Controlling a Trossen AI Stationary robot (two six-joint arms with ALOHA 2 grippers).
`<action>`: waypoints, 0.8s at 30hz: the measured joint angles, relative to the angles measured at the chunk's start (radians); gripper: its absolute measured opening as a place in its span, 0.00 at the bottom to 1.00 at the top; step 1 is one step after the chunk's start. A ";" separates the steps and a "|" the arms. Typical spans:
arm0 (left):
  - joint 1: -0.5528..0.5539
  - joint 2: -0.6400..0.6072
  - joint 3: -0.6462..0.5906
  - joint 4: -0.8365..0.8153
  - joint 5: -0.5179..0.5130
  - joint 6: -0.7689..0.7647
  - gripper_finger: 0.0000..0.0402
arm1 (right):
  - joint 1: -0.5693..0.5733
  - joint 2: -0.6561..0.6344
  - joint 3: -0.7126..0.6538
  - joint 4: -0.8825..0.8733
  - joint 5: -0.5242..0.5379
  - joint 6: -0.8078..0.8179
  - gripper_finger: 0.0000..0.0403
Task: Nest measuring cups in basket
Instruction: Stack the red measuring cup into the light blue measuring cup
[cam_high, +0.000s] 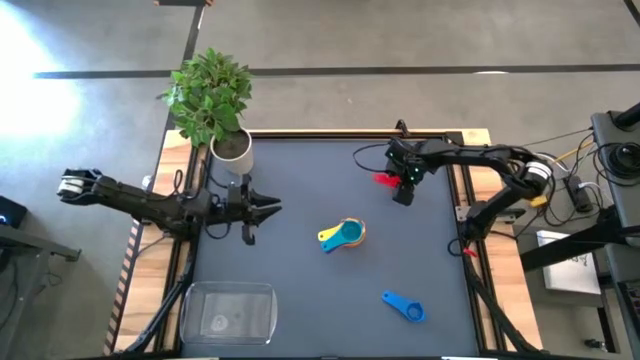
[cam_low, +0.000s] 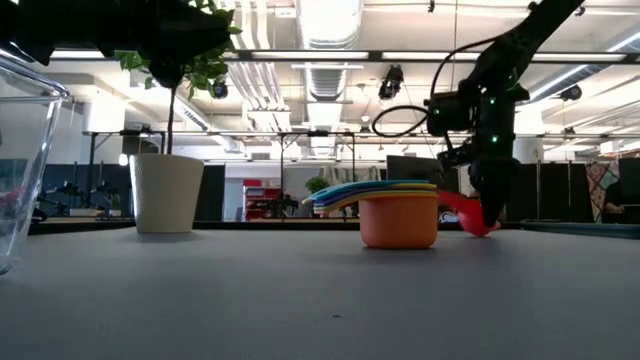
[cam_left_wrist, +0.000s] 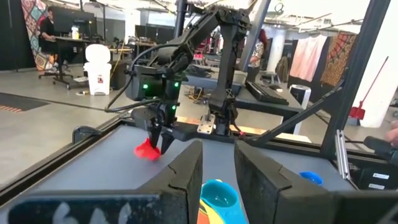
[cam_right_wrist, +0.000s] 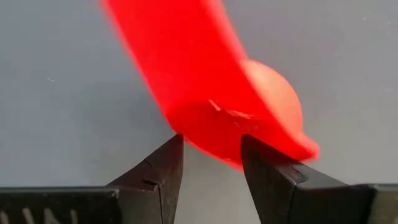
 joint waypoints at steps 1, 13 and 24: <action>0.000 0.002 0.000 0.000 0.000 0.000 0.19 | -0.002 0.005 0.000 0.000 0.000 -0.003 0.37; 0.000 0.020 0.000 0.001 0.000 -0.007 0.19 | 0.000 -0.020 0.075 -0.032 -0.054 0.017 0.37; 0.000 0.020 0.000 0.001 0.000 -0.008 0.19 | -0.001 0.016 0.074 0.022 -0.052 0.077 0.37</action>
